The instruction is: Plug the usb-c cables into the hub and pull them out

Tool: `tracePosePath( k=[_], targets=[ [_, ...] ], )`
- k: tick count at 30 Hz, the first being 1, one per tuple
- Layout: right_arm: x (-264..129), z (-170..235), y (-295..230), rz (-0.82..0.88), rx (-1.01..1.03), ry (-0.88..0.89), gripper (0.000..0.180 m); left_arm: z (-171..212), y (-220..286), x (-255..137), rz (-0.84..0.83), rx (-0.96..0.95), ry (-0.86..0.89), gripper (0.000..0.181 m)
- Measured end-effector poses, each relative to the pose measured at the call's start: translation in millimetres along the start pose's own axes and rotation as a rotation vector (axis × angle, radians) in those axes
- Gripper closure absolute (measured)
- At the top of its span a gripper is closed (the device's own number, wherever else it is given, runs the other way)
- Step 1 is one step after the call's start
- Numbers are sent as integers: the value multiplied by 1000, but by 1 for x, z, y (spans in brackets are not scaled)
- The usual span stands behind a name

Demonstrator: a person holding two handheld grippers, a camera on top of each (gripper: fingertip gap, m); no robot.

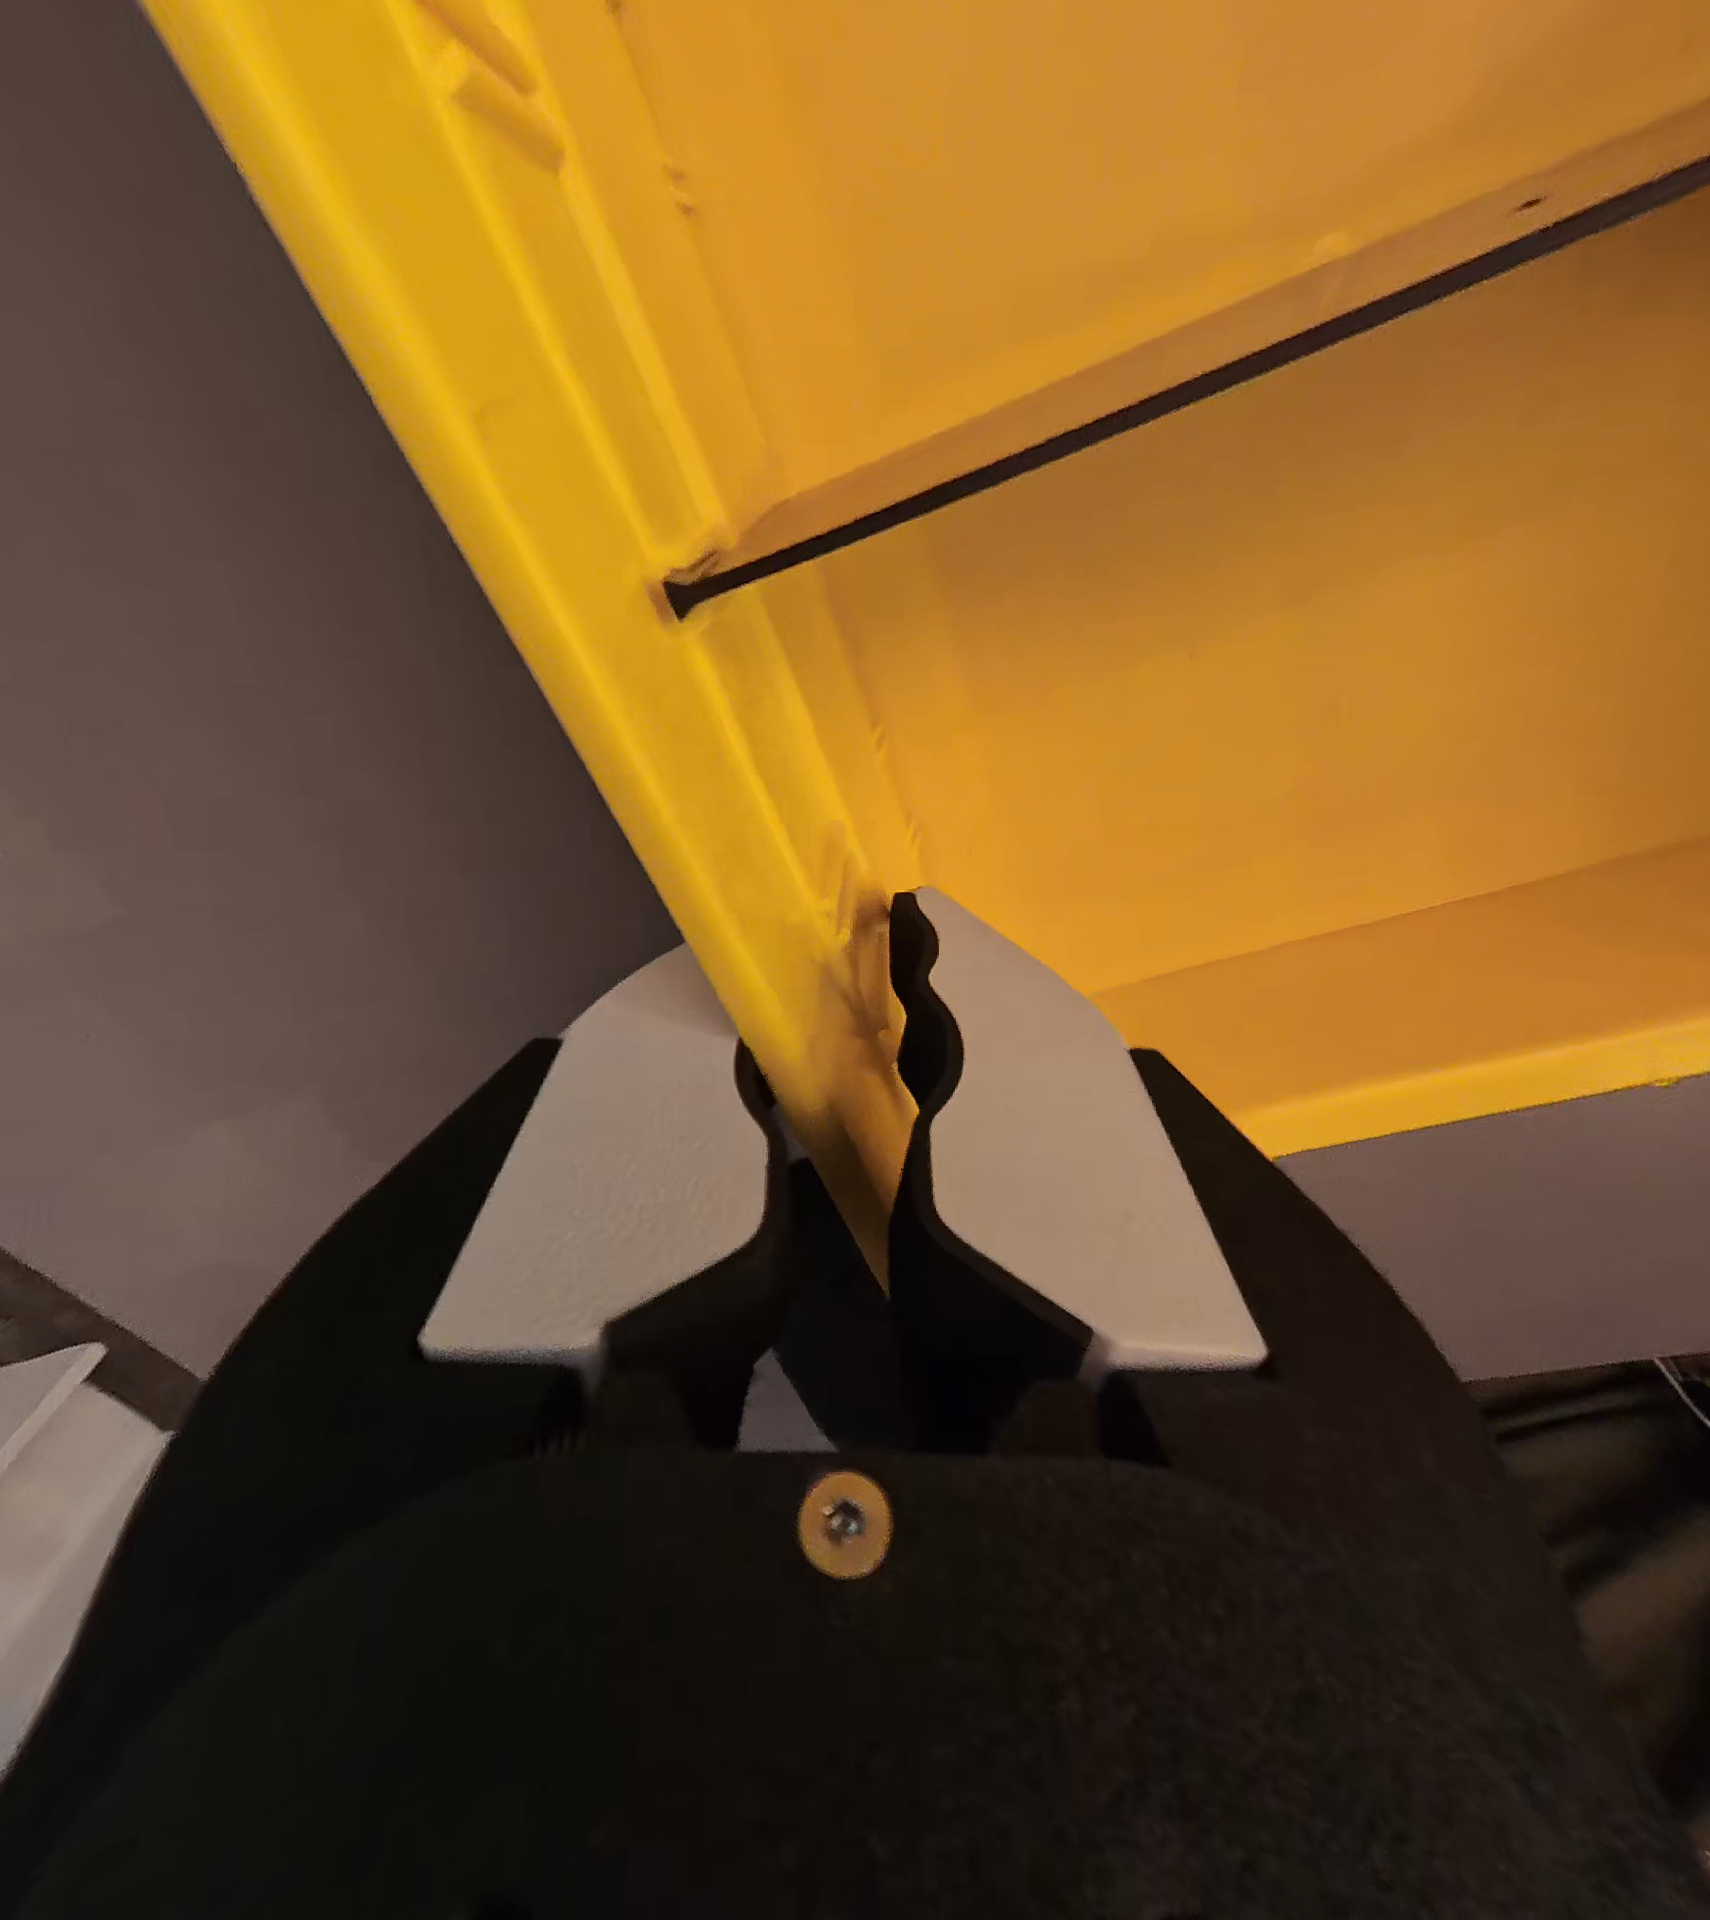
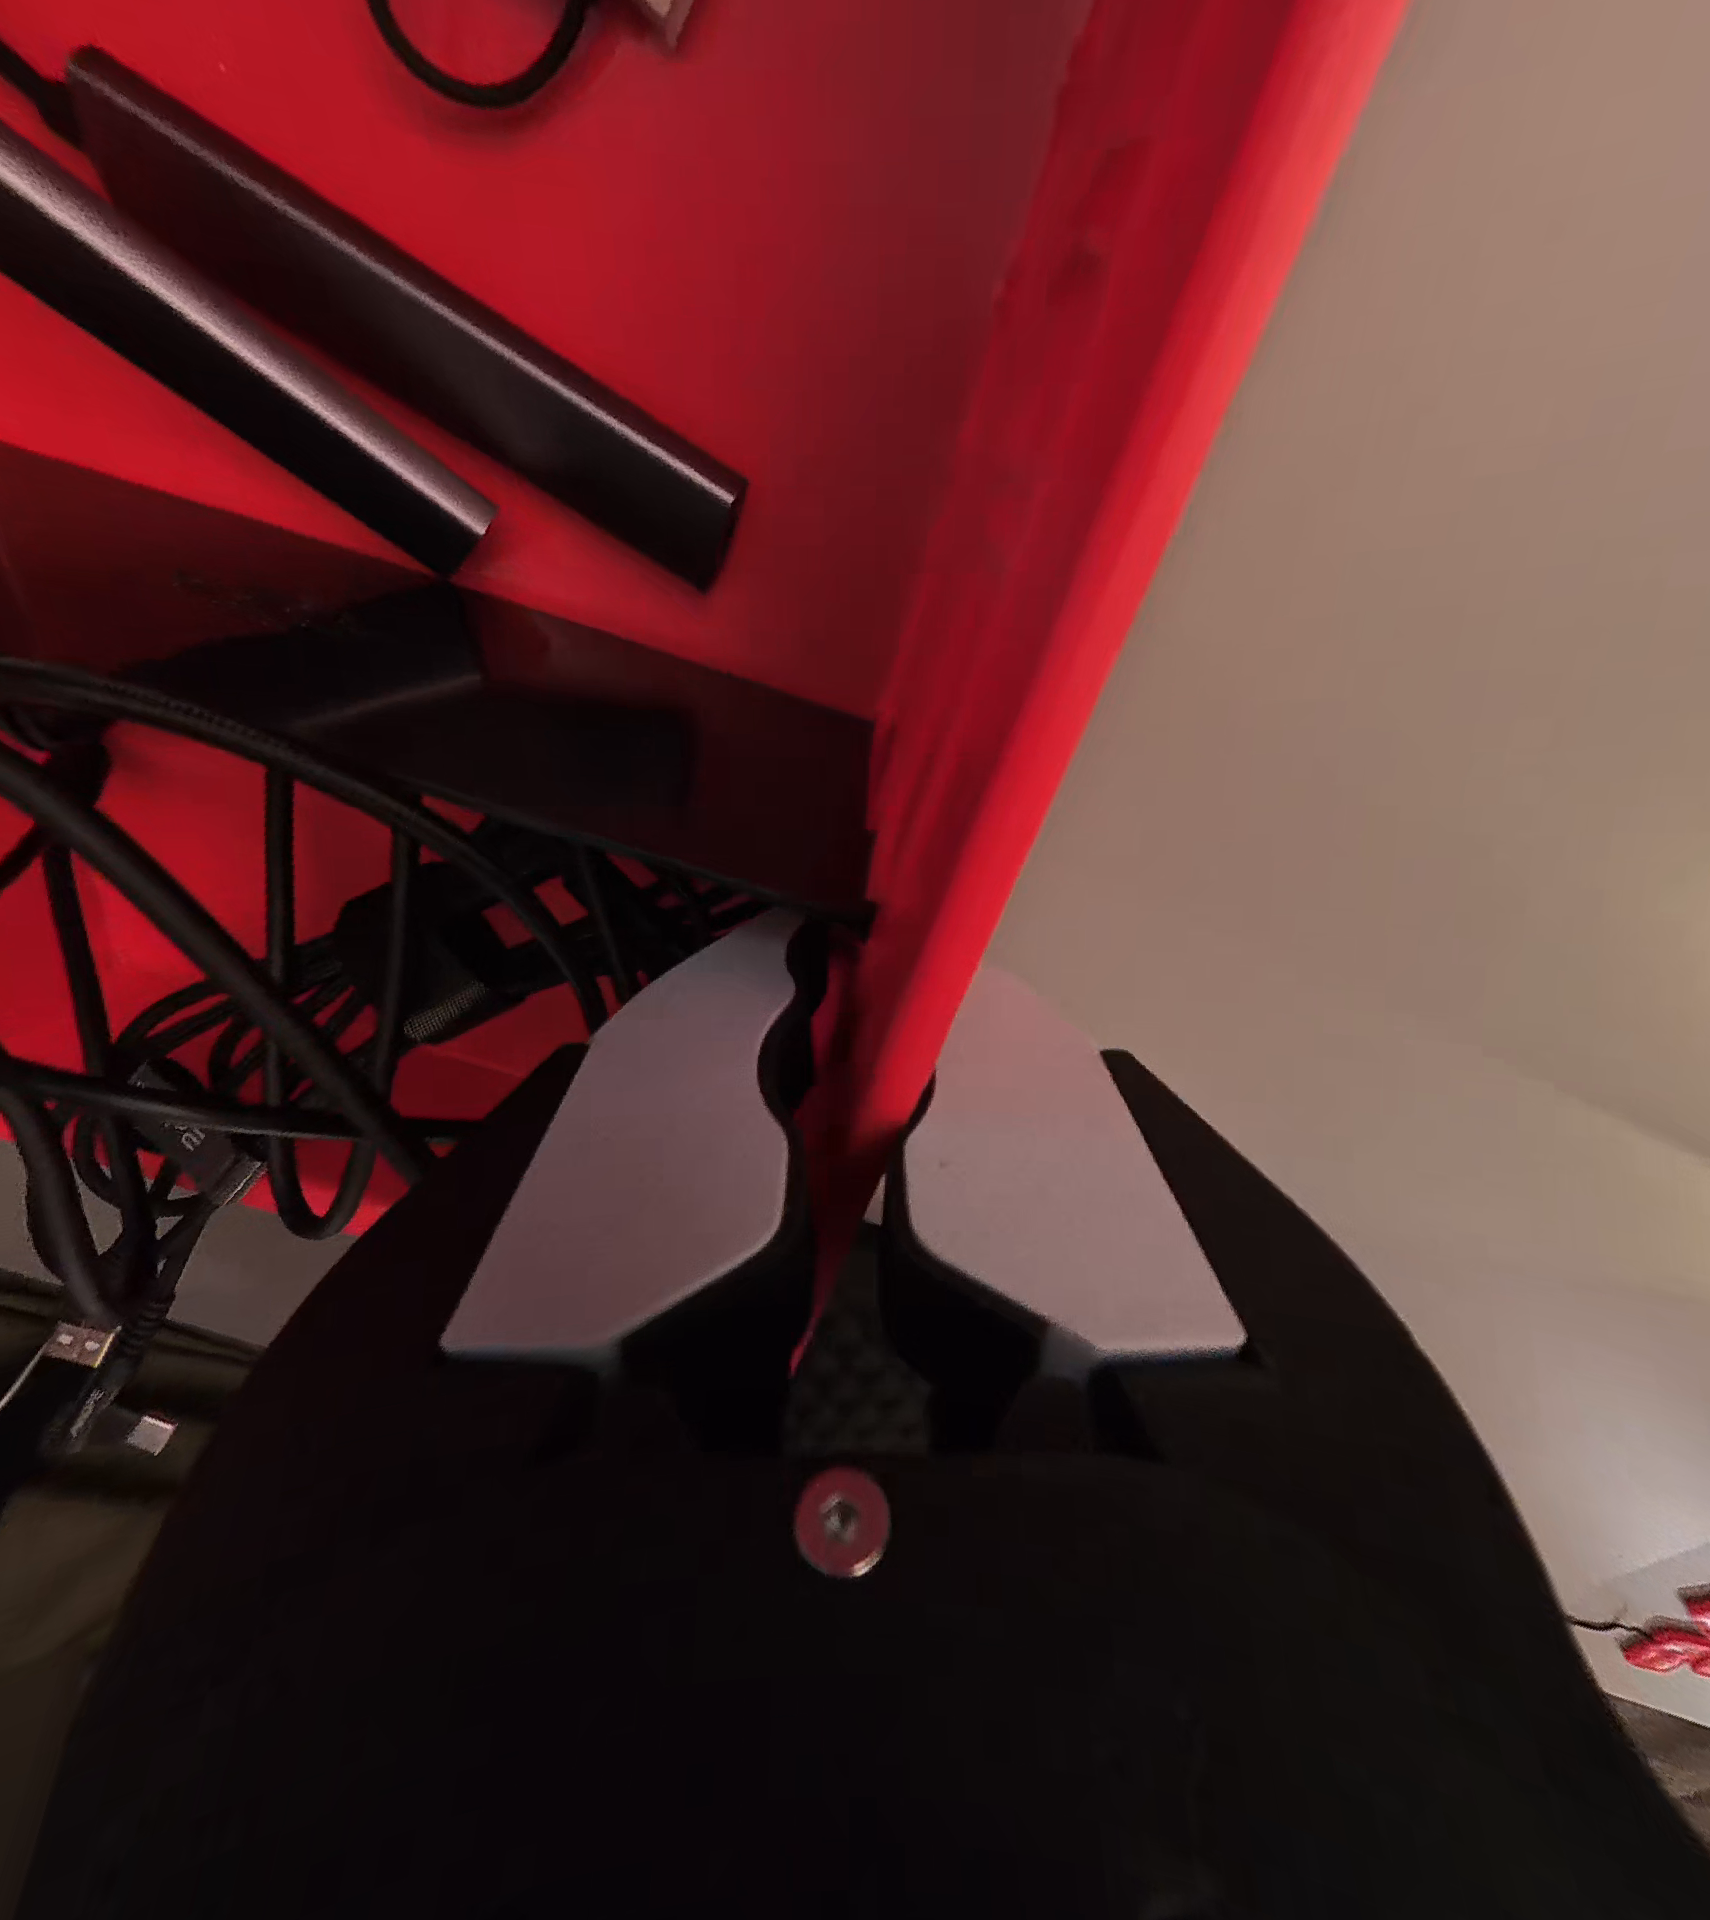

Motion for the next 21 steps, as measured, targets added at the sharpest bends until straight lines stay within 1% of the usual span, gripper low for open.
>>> tracePosePath(
  k=[3, 5, 7, 9, 11, 13, 15, 16, 17, 18, 19, 20, 21],
  targets=[
    [0, -4, -3, 10, -18, 12, 170, 0, 3, 0, -31, 25, -8, 160],
    [-3, -5, -1, 22, -30, 27, 166, 0, 3, 0, -8, 30, -4, 159],
    [-12, -5, 0, 34, -50, 77, 164, 1, 3, -2, 25, 39, -1, 159],
    [-26, -3, 3, 70, -58, 139, 157, 4, 2, -7, 46, 52, 15, 157],
    [-45, 3, 2, 86, -47, 227, 157, 7, 1, -17, 74, 64, 56, 156],
    [-72, 12, -4, 150, -23, 332, 156, 9, 0, -32, 104, 73, 134, 156],
    [-104, 17, -29, 183, -49, 502, 156, 12, -3, -51, 127, 86, 239, 156],
    [-121, 14, -50, 181, -113, 629, 156, 13, -5, -63, 139, 91, 310, 156],
    [-136, 8, -76, 156, -203, 785, 155, 14, -7, -76, 146, 93, 387, 156],
    [-147, 2, -107, 90, -324, 945, 156, 15, -10, -89, 151, 94, 471, 156],
    [-152, -4, -142, -23, -461, 1088, 156, 16, -12, -103, 156, 96, 562, 156],
    [-148, -10, -172, -171, -545, 1164, 157, 17, -13, -117, 166, 98, 655, 156],
    [-136, -18, -195, -324, -527, 1098, 149, 19, -13, -130, 183, 101, 740, 156]
  ],
)
Point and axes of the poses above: each gripper's, where its closed fingertips meet, x out along the fingers, z out of its underside, y = z × x across the jaws, the point moved 6 cm from there along -x, back along the fingers, and after that the axes turned 7 degrees about -x, right-handed, at the moved point
